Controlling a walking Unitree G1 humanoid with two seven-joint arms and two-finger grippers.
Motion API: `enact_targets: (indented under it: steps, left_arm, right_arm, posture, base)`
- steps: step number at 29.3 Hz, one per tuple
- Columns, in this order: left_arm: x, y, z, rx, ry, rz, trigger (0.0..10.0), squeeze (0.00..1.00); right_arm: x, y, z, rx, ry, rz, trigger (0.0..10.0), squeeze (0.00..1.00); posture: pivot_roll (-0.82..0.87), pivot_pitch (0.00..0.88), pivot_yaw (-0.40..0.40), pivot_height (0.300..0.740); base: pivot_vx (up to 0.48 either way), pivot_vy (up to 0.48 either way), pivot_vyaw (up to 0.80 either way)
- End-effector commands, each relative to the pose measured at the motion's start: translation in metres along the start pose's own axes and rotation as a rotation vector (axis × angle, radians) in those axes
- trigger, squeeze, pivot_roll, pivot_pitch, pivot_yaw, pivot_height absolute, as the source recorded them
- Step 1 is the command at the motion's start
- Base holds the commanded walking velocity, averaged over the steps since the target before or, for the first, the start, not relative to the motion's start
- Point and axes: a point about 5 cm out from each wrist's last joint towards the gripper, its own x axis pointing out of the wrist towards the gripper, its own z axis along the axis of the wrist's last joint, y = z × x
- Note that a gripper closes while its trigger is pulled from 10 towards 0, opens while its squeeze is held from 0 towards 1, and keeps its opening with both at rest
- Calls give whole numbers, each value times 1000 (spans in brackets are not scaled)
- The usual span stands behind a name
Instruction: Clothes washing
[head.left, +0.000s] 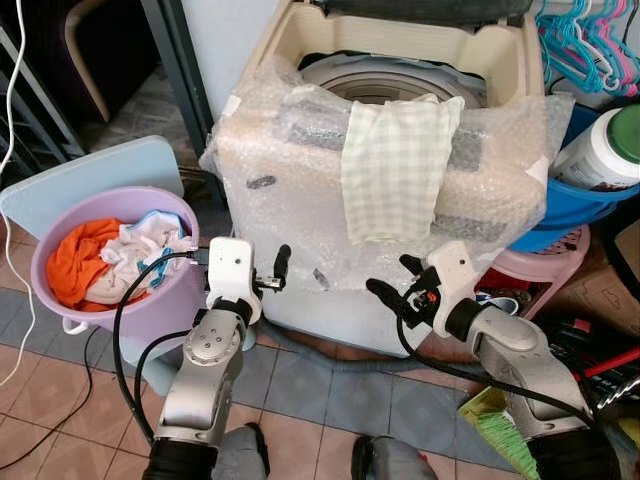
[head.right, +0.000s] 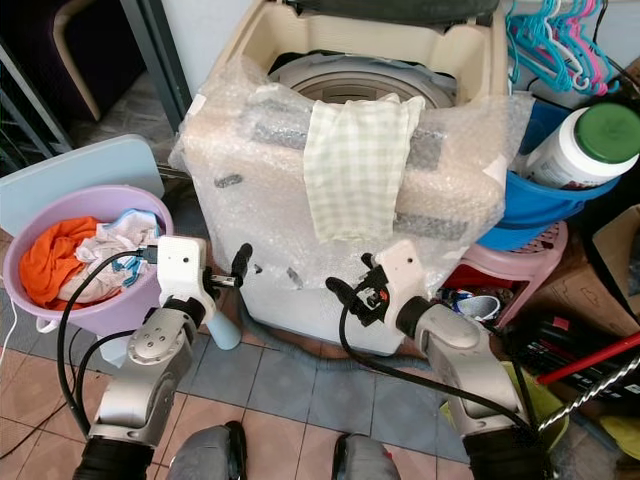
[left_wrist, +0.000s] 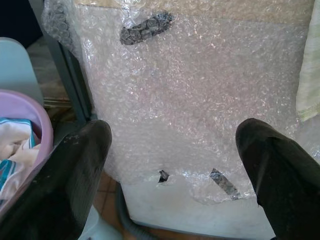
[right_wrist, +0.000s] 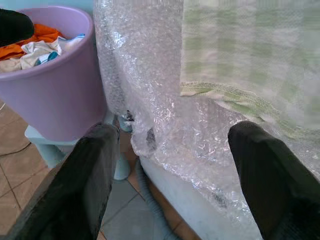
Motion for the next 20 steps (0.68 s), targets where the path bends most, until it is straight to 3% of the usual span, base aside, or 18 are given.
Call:
enact_targets:
  steps: [1,3,7,11,13,14,16,17,20]
  left_arm:
    - [-2,2,-3,9,15,12,10000,0]
    - [-2,2,-3,9,15,13,10000,0]
    - [-1,1,-3,8,17,13,10000,0]
    - [0,0,-3,7,18,9,10000,0]
    - [0,0,-3,7,17,7,10000,0]
    - [0,0,-3,8,17,6,10000,0]
    - [1,0,-3,9,16,5,10000,0]
    - [1,0,-3,9,15,6,10000,0]
    - [1,0,-3,10,14,6,10000,0]
  right_arm:
    - [2,-7,4,-48,-8,-78,10000,0]
    - [2,-11,6,-68,-17,-112,10000,0]
    - [-5,-34,20,-131,-86,-350,10000,0]
    - [-6,-39,18,-124,-84,-399,10000,0]
    - [-5,-39,18,-122,-84,-399,9490,0]
    - [-2,-38,18,-111,-93,-395,3451,0]
    - [2,-37,21,-94,-109,-389,667,0]
    - [7,-36,24,-87,-122,-383,0,0]
    - [11,-36,26,-83,-130,-381,0,0]
  posture:
    - [-20,115,9,740]
    - [-20,115,8,740]
    - [-28,114,6,740]
    - [-29,113,6,740]
    - [-30,111,7,740]
    - [-30,111,7,740]
    - [-27,108,7,740]
    - [-24,107,7,740]
    - [-23,107,8,740]
  base:
    - [0,0,0]
    - [0,0,0]
    - [0,0,0]
    - [0,0,0]
    - [0,0,0]
    - [0,0,0]
    - [0,0,0]
    - [0,0,0]
    - [0,0,0]
